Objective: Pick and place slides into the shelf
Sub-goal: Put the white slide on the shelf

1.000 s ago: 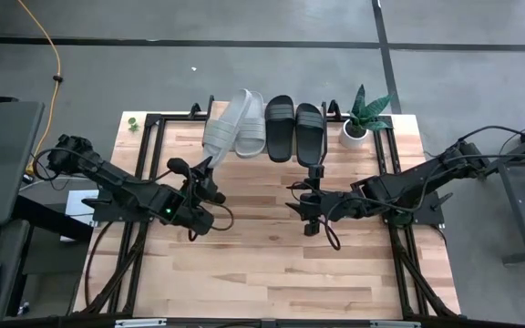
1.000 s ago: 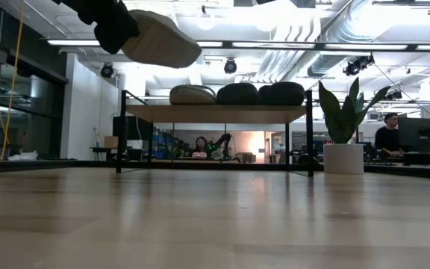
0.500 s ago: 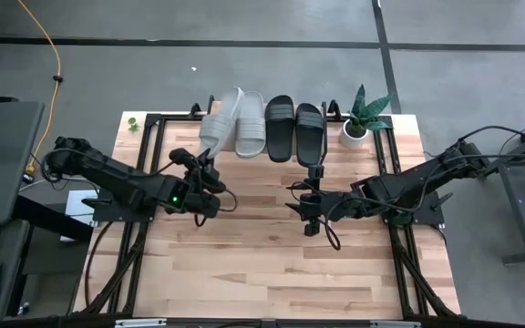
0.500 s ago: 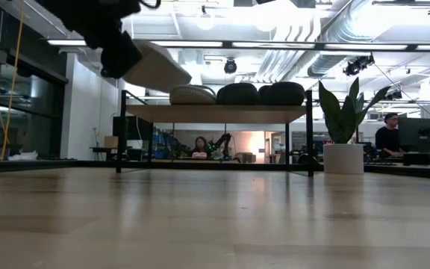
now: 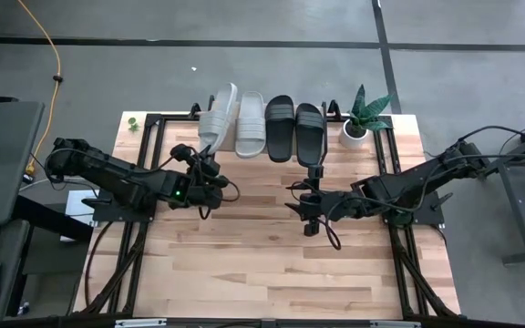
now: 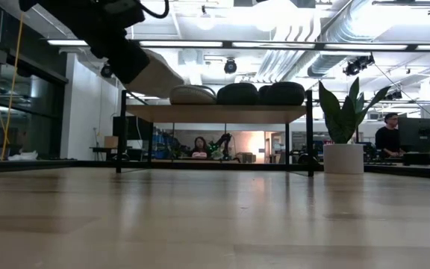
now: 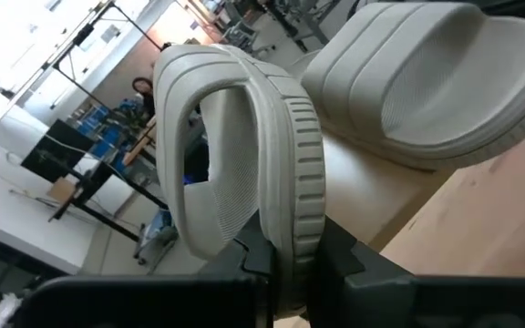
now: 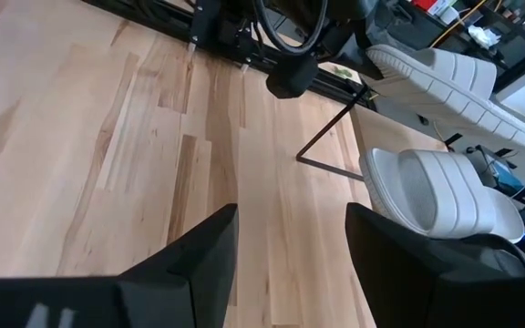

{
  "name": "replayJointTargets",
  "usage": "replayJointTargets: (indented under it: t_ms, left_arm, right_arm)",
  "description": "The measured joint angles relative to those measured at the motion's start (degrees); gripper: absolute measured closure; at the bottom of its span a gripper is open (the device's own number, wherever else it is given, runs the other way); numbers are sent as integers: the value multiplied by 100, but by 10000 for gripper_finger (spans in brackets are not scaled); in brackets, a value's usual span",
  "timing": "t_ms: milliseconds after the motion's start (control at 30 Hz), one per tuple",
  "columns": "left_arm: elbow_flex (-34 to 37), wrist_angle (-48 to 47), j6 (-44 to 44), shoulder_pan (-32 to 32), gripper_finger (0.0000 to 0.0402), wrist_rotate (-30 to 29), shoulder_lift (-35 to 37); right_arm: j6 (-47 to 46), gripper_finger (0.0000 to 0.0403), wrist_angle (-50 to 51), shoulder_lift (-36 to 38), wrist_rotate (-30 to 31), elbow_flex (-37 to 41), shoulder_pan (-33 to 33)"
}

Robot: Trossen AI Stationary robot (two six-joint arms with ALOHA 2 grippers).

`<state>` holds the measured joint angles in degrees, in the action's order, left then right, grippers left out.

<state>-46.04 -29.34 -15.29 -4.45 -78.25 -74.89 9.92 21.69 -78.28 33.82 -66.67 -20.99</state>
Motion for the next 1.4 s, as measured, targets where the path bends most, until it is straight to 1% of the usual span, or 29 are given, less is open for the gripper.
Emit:
replayJointTargets:
  t_ms: [467,600,800,933,1033,1200,1400]
  left_arm:
    - [2,192,-45,-2,385,183,-54]
    - [2,282,-44,24,385,45,-294]
    - [-1,714,179,343,385,67,-774]
    - [-80,684,197,376,385,-109,-1041]
    - [-250,677,201,369,385,-213,-1131]
    - [-453,639,215,369,386,-225,-1165]
    - [-474,444,213,368,386,-405,-1167]
  right_arm:
    - [47,208,-15,0,-4,0,0]
    - [58,208,-41,0,-4,0,0]
    - [60,208,-74,0,-11,0,0]
    - [60,208,-72,0,-163,0,-2]
    - [60,208,-68,0,-241,0,-2]
    - [45,208,-52,0,-240,0,0]
    - [41,208,-52,0,-279,0,-2]
